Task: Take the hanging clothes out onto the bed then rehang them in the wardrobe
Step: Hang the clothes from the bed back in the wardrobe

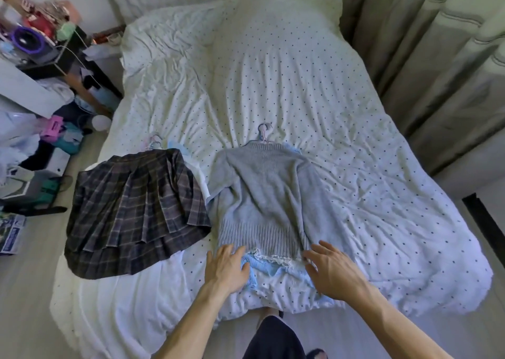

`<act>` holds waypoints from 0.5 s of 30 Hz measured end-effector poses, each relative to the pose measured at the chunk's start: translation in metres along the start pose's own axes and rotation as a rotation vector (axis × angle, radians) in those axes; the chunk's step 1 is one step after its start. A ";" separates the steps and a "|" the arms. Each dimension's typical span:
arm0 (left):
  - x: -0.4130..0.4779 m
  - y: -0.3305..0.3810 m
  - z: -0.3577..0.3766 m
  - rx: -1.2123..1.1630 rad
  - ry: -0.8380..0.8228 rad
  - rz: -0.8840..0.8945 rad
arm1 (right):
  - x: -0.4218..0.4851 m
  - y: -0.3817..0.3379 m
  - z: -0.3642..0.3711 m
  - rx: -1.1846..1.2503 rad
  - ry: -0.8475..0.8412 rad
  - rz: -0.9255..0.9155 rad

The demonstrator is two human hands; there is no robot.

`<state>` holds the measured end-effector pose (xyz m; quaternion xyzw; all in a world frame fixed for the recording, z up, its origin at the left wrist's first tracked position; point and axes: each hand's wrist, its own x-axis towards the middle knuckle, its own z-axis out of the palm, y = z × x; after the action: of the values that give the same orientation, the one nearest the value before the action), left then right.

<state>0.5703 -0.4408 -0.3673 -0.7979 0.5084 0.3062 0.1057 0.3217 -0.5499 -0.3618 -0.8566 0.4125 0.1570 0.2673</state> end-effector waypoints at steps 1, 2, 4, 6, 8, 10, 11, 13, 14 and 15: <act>0.018 -0.003 -0.003 0.017 -0.026 0.008 | 0.018 0.001 -0.001 0.001 -0.020 0.009; 0.036 -0.006 -0.006 0.037 -0.056 0.015 | 0.035 0.002 -0.002 0.003 -0.050 0.027; 0.076 -0.013 -0.014 0.084 -0.104 0.036 | 0.071 0.004 -0.003 0.005 -0.101 0.064; 0.121 -0.020 -0.025 0.128 -0.147 0.062 | 0.110 0.009 -0.003 0.024 -0.144 0.109; 0.171 -0.027 -0.037 0.171 -0.183 0.089 | 0.152 0.015 -0.003 0.060 -0.195 0.146; 0.223 -0.034 -0.052 0.201 -0.217 0.100 | 0.193 0.022 -0.003 0.078 -0.257 0.176; 0.249 -0.037 -0.059 0.209 -0.230 0.097 | 0.211 0.026 -0.002 0.080 -0.284 0.191; 0.301 -0.042 -0.074 0.208 -0.232 0.086 | 0.245 0.033 -0.002 0.079 -0.318 0.222; 0.327 -0.043 -0.082 0.196 -0.219 0.083 | 0.261 0.036 -0.002 0.079 -0.322 0.237; 0.352 -0.043 -0.089 0.179 -0.200 0.077 | 0.276 0.040 -0.002 0.080 -0.319 0.253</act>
<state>0.7464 -0.7263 -0.5130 -0.7307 0.5509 0.3415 0.2146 0.4586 -0.7433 -0.5086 -0.7509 0.4752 0.3066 0.3411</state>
